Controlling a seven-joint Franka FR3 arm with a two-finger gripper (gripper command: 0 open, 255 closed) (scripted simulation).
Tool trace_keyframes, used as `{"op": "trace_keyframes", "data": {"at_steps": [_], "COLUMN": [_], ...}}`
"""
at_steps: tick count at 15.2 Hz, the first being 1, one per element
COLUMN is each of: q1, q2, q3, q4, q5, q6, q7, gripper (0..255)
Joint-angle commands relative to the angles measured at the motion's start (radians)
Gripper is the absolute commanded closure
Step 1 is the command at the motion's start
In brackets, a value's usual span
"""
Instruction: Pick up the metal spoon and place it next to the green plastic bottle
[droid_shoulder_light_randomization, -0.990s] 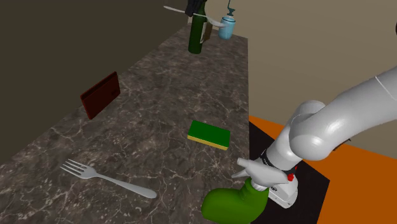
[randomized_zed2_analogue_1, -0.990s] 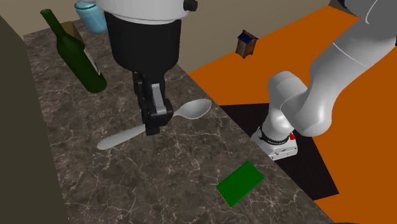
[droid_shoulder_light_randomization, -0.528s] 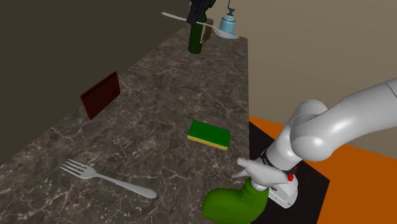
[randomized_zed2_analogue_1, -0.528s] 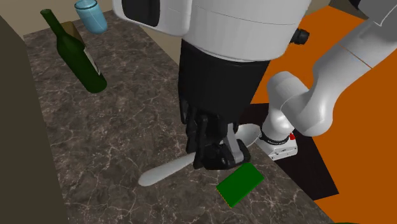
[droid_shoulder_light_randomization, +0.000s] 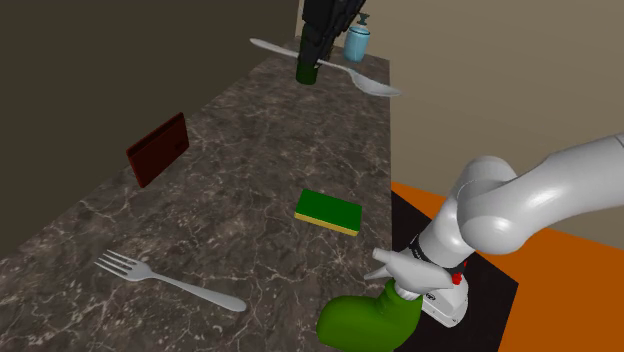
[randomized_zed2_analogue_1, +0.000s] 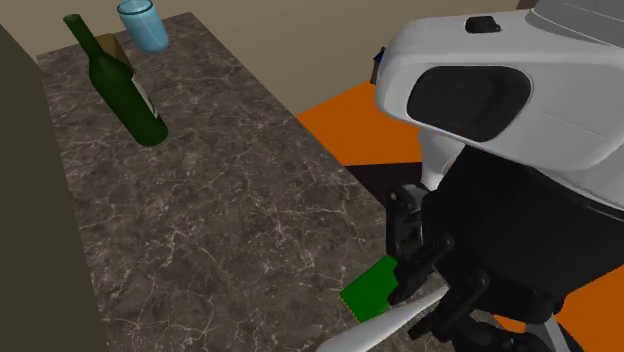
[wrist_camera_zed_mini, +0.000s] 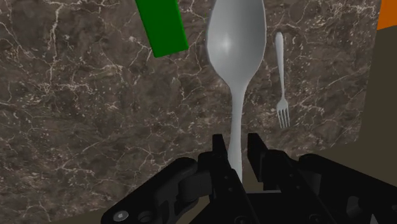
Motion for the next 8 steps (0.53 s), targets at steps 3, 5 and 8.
{"op": "trace_keyframes", "data": {"at_steps": [3, 5, 8], "q1": [0.021, 0.029, 0.038], "q2": [-0.026, -0.033, -0.036], "q3": [0.074, 0.113, 0.175], "q4": [0.009, 0.018, 0.041], "q5": [0.029, 0.042, 0.062], "q6": [-0.014, -0.019, -0.026], "q7": [0.094, 0.140, 0.211], "gripper": [255, 255, 255]}}
